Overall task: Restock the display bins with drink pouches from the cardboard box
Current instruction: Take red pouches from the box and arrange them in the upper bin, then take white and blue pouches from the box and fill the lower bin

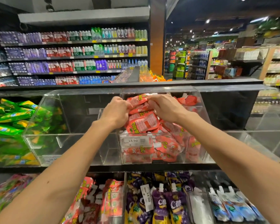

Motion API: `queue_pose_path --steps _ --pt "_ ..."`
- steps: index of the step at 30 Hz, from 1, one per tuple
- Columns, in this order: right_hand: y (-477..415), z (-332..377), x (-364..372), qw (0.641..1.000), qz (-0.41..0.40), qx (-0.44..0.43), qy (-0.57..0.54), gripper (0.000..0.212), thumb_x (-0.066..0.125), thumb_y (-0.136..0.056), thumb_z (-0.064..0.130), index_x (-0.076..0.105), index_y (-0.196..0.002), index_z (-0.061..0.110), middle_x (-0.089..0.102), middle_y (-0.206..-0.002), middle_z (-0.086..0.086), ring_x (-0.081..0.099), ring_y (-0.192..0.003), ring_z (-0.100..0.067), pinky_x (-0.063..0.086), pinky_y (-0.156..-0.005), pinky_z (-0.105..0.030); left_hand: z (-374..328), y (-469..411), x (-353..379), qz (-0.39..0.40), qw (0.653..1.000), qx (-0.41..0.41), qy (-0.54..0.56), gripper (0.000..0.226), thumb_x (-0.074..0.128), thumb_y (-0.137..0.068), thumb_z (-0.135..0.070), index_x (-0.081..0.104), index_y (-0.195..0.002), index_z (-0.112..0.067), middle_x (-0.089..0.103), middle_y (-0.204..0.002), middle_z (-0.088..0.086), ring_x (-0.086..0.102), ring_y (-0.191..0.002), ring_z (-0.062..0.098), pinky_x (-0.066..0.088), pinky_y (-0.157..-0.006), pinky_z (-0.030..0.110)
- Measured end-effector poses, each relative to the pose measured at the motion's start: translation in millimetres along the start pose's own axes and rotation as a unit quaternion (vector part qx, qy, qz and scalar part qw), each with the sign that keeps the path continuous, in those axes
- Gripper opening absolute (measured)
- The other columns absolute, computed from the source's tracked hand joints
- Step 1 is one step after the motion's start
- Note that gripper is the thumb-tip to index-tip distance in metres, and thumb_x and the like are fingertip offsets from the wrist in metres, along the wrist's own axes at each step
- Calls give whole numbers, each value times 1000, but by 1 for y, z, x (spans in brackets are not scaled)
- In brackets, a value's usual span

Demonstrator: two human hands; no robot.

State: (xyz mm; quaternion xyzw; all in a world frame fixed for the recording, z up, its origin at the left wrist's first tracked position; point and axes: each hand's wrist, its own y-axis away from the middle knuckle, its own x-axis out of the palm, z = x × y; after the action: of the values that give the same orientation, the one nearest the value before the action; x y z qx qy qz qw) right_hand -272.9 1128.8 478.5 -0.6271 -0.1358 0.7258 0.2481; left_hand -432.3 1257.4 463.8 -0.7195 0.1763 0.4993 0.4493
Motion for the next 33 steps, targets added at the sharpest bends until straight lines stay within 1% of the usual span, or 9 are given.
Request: queue_pose_path --steps 3,7,9,13,18,22,24,28,33 --pt "51 11 -3 987 -128 14 -91 30 49 -101 20 69 -120 8 68 -123 -8 60 -117 -27 46 -100 -39 -18 29 -6 -108 980 23 167 22 58 -97 -13 75 -111 -17 71 -113 2 63 -104 22 49 -94 36" --pt "181 22 8 950 -253 88 -161 16 60 -94 16 73 -99 9 71 -101 -4 65 -95 -19 53 -82 -31 -83 103 13 -211 907 57 360 13 63 -91 -13 72 -98 -18 66 -84 -16 62 -73 4 50 -71 22" --pt "258 19 23 933 -256 173 -182 16 61 -93 22 73 -93 11 70 -95 1 66 -88 -14 53 -76 -28 -132 144 46 -159 890 84 420 11 63 -89 -12 70 -96 -17 64 -79 -16 60 -69 -2 44 -66 11" --pt "408 -16 47 867 -229 408 -175 19 59 -88 37 72 -87 23 70 -89 9 63 -81 -6 52 -73 -30 -248 218 137 38 875 142 462 14 64 -85 -15 71 -97 -15 68 -86 -5 62 -73 10 52 -69 26" --pt "591 -76 20 753 -234 599 -142 10 70 -90 14 72 -83 20 71 -85 7 63 -77 -7 49 -71 -24 -421 300 221 262 813 198 481 20 66 -83 -14 72 -102 -17 70 -92 -5 65 -82 12 52 -77 29" --pt "704 -120 -22 674 -251 687 -101 11 67 -91 9 73 -83 6 73 -84 -8 64 -76 -21 48 -75 -31 -564 347 247 318 775 262 479 15 64 -85 -3 73 -96 -1 70 -91 3 55 -86 -3 41 -80 1" --pt "749 -135 -45 633 -255 724 -99 9 66 -91 10 75 -90 9 72 -87 -2 62 -79 -15 42 -73 -20 -626 366 260 337 758 301 470 13 66 -82 1 73 -93 0 73 -90 12 56 -85 4 45 -84 13" --pt "819 -171 -74 581 -231 772 -112 9 63 -95 19 69 -92 25 69 -92 4 63 -91 -17 48 -84 -29 -716 388 296 425 732 351 401 28 70 -86 -5 69 -115 -3 69 -111 15 61 -110 30 45 -97 40" --pt "875 -228 -98 532 -231 807 -108 9 61 -96 19 69 -94 23 69 -91 3 63 -87 -15 48 -77 -27 -802 384 349 467 732 351 351 29 65 -84 -7 68 -113 -10 66 -109 10 60 -109 30 44 -89 30"
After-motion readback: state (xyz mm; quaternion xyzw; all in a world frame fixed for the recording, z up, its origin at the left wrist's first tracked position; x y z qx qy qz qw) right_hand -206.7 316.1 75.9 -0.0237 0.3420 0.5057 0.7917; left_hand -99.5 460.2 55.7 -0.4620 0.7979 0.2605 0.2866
